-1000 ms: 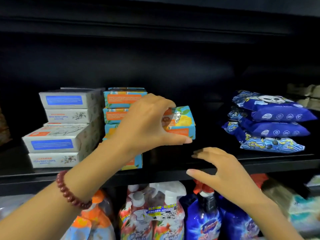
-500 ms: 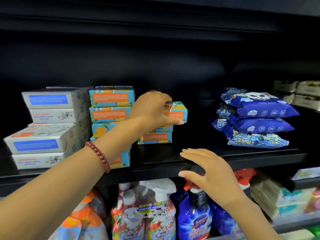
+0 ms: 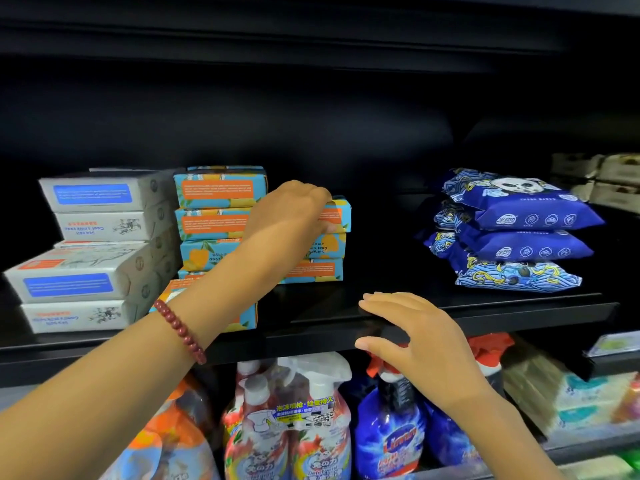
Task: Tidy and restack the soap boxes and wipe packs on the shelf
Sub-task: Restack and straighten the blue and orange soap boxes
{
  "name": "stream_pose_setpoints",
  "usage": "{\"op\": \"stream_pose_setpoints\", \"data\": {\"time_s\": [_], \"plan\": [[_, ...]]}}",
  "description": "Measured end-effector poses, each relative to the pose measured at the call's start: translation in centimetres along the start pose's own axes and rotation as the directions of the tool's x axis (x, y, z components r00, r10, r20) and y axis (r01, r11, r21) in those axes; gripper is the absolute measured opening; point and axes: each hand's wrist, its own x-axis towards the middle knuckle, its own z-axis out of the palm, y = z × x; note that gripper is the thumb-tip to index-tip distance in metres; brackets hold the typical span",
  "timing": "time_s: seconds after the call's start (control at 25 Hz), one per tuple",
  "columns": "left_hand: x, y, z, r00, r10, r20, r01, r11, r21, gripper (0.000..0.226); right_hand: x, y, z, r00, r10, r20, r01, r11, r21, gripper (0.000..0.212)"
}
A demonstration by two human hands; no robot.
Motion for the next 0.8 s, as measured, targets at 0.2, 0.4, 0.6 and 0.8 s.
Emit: {"op": "stream_pose_setpoints", "data": {"time_s": [0.2,0.4,0.6,0.8], "plan": [[0.0,-0.3,0.3,1.000,0.020,-0.017,-0.020,0.999,0.042,0.041,-0.1,0.1,0.0,1.000,-0.007,-0.002,0.007,1.000,-0.008,0.052],[-2.9,-1.0,-0.8,0.980,0.119,-0.157,-0.121,0.993,-0.005,0.039,0.0,-0.1,-0.2,1.000,0.004,0.001,-0.004,1.000,0.013,0.052],[-10.0,-4.1,-2.2,0.930,0.068,-0.360,-0.111,0.989,-0.100,0.031,1.4,-2.9,0.8,0.995,0.000,-0.104,0.021,0.979,0.200,0.051],[-16.9,-8.0,-1.9,0.931,-0.099,-0.350,0.052,0.988,-0.143,0.047,5.0,-8.2,3.3,0.984,-0.169,-0.052,0.177,0.956,0.235,0.053]]}}
